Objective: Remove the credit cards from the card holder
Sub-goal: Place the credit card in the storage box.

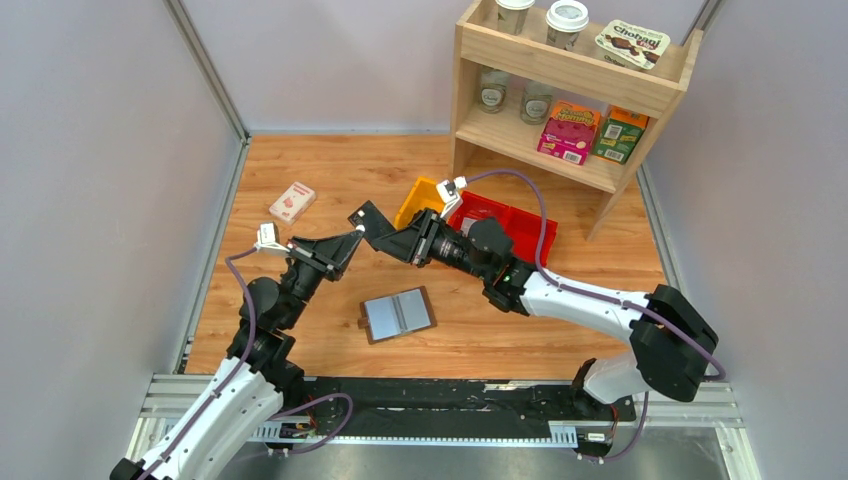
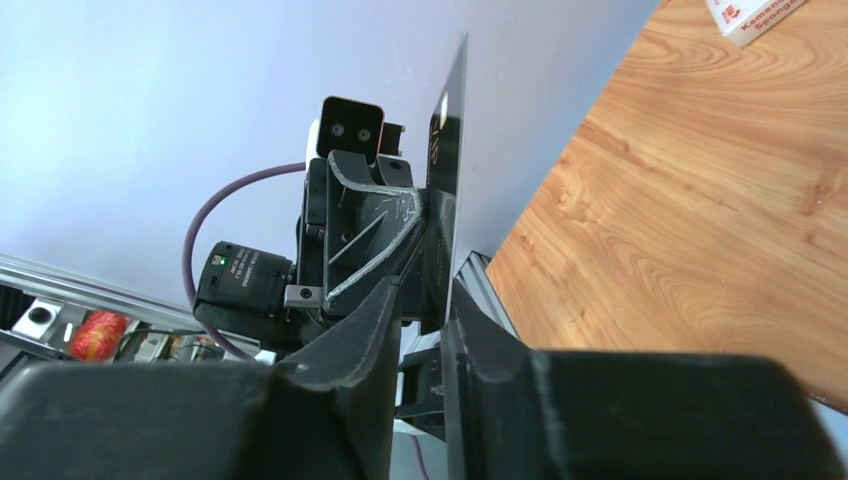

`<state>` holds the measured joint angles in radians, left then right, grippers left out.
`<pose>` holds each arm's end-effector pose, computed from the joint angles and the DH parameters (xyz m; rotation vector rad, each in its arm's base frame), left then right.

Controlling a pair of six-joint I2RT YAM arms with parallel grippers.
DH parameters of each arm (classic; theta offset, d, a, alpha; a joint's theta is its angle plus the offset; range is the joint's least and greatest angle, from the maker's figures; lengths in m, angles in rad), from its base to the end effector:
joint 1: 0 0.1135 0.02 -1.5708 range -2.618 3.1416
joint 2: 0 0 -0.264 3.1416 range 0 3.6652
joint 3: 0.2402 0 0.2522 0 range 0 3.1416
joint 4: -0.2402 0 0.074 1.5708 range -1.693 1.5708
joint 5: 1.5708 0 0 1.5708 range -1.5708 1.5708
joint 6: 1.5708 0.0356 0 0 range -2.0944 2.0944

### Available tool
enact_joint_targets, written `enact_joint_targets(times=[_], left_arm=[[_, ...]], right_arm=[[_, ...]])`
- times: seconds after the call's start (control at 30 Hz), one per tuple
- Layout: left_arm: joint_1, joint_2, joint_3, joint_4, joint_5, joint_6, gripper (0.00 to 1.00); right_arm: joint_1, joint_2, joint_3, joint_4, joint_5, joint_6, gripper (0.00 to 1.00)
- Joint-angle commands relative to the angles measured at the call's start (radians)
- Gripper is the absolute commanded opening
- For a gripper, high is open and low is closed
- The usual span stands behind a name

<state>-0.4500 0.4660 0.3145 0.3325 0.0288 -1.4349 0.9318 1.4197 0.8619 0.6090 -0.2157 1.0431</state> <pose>0.1285 -0.0632 0.2742 -0.7263 1.4117 -1.5539 0.1898 0.2682 0.3013 -0.1039 1.7951 1.6760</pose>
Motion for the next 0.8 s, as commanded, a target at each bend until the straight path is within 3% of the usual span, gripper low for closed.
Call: enact_joint_targets(times=[0.0,0.07,0.17,0.23,0.3,0.33,0.4,0.47,0.63,0.77], left_arm=[[0.0,-0.006,-0.009,0.06,0.011,-0.019,0.0],[-0.001,-0.007,-0.012,0.06,0.014,-0.016,0.0],[-0.001,-0.019,-0.028,0.053,0.014,-0.001,0.0],[-0.001,-0.052,-0.037,0.022,0.013,0.04,0.06],[-0.001,-0.096,-0.035,-0.065,-0.001,0.103,0.21],[0.0,-0.115,-0.032,-0.134,-0.003,0.129,0.35],[-0.001,-0.167,-0.012,-0.275,-0.026,0.237,0.52],[0.0,-0.208,0.058,-0.476,-0.072,0.368,0.63],[0.0,-0.143,0.219,-0.832,-0.144,0.617,0.8],[-0.001,-0.023,0.319,-0.975,-0.153,0.729,0.87]], right_arm=[[0.001,-0.007,0.04,0.02,0.009,-0.035,0.15],[0.001,-0.016,0.04,-0.001,0.012,-0.052,0.02],[0.001,-0.037,0.039,-0.049,0.016,-0.093,0.0],[-0.01,-0.054,0.048,-0.11,0.015,-0.132,0.0],[-0.033,-0.08,0.068,-0.24,0.003,-0.181,0.0],[-0.043,-0.091,0.077,-0.299,0.001,-0.208,0.0],[-0.071,-0.111,0.112,-0.435,-0.002,-0.287,0.0],[-0.086,-0.136,0.14,-0.564,0.024,-0.365,0.0],[-0.14,-0.13,0.245,-0.878,0.128,-0.534,0.0],[-0.203,-0.061,0.328,-1.041,0.148,-0.603,0.0]])
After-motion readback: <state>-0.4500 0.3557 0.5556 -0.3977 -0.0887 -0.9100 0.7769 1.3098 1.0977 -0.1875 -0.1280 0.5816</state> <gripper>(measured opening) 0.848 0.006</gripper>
